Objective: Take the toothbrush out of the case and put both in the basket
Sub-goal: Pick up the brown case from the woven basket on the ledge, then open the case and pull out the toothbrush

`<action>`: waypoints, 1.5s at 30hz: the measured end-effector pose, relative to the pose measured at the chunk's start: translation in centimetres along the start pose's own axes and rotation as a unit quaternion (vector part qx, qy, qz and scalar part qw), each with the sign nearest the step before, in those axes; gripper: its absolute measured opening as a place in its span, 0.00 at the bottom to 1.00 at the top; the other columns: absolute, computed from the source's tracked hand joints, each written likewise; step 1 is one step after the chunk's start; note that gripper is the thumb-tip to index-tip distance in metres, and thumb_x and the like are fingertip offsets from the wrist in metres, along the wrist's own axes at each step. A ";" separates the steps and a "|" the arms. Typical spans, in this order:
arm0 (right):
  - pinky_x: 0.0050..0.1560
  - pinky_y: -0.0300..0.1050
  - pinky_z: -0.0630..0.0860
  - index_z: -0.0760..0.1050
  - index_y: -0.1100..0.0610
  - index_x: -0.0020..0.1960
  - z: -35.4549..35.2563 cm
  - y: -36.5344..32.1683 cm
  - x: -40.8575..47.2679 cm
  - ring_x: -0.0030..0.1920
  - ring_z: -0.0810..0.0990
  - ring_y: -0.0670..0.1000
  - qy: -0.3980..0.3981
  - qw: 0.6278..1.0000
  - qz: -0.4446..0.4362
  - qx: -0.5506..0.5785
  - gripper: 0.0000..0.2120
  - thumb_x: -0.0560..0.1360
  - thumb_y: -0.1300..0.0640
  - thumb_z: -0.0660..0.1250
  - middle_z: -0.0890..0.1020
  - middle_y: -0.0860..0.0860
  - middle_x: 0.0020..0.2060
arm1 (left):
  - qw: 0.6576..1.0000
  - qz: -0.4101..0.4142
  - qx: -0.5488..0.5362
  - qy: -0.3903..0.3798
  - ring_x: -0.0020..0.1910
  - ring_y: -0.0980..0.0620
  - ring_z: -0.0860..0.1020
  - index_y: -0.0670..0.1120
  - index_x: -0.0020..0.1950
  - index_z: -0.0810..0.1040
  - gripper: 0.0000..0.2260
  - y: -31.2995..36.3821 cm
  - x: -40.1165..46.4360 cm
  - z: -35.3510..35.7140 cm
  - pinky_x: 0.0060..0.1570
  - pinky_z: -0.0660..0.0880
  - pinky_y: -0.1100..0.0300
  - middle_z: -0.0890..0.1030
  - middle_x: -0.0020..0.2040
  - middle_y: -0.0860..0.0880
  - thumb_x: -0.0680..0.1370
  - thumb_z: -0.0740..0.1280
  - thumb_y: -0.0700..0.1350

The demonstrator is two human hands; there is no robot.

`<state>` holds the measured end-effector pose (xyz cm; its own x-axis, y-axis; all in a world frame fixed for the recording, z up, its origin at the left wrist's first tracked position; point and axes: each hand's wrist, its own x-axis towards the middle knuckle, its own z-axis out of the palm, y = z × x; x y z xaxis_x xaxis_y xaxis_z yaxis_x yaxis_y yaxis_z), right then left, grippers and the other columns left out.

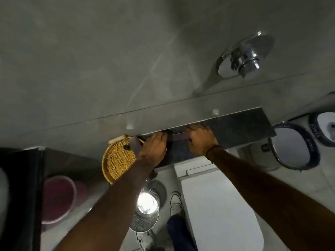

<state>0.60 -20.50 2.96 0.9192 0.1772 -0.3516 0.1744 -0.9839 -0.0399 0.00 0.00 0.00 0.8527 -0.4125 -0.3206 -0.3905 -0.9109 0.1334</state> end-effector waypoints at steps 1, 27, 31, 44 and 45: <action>0.69 0.60 0.69 0.72 0.53 0.71 0.9 0.3 1.0 0.69 0.73 0.58 -0.020 1.000 -0.003 -0.010 0.27 0.72 0.52 0.68 0.76 0.54 0.69 | 1.000 -0.009 0.021 -0.016 0.76 0.42 0.67 0.41 0.82 0.58 0.31 0.3 1.2 0.8 0.76 0.63 0.49 0.67 0.78 0.41 0.81 0.63 0.47; 0.74 0.67 0.66 0.74 0.54 0.70 -5.4 -4.3 -7.5 0.71 0.71 0.59 0.061 0.995 0.010 0.083 0.23 0.77 0.56 0.71 0.74 0.55 0.69 | 0.728 -0.228 -0.642 0.079 0.44 0.46 0.85 0.40 0.59 0.85 0.12 -1.0 -11.0 -5.8 0.54 0.84 0.45 0.87 0.47 0.44 0.76 0.73 0.36; 0.63 0.56 0.79 0.80 0.57 0.55 -6.7 -8.3 -10.3 0.61 0.80 0.59 0.156 0.932 0.137 0.295 0.12 0.73 0.56 0.74 0.82 0.57 0.56 | 0.691 -0.263 -0.663 0.117 0.52 0.38 0.85 0.37 0.58 0.85 0.11 -2.3 -14.6 -7.4 0.58 0.82 0.42 0.86 0.55 0.37 0.76 0.73 0.35; 0.30 0.37 0.83 0.77 0.60 0.57 -9.1 -17.2 -13.8 0.43 0.86 0.50 -0.019 0.517 0.246 0.820 0.12 0.77 0.56 0.73 0.84 0.55 0.45 | 0.596 -0.203 -0.770 0.100 0.50 0.48 0.85 0.35 0.65 0.81 0.15 -3.6 -21.8 -10.8 0.43 0.85 0.64 0.84 0.63 0.38 0.78 0.70 0.33; 0.31 0.37 0.83 0.77 0.60 0.56 -9.4 -17.4 -13.8 0.43 0.85 0.50 -0.015 0.519 0.242 0.820 0.11 0.77 0.56 0.73 0.84 0.55 0.44 | 0.597 -0.201 -0.770 0.102 0.50 0.48 0.85 0.35 0.65 0.81 0.16 -3.7 -22.1 -11.1 0.43 0.85 0.64 0.83 0.63 0.38 0.78 0.70 0.33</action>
<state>-11.81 -5.59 17.29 0.7048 -0.0779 -0.7051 -0.6314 0.3843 -0.6735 -13.53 12.33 16.95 0.8564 -0.0068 -0.5163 0.5072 0.1981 0.8387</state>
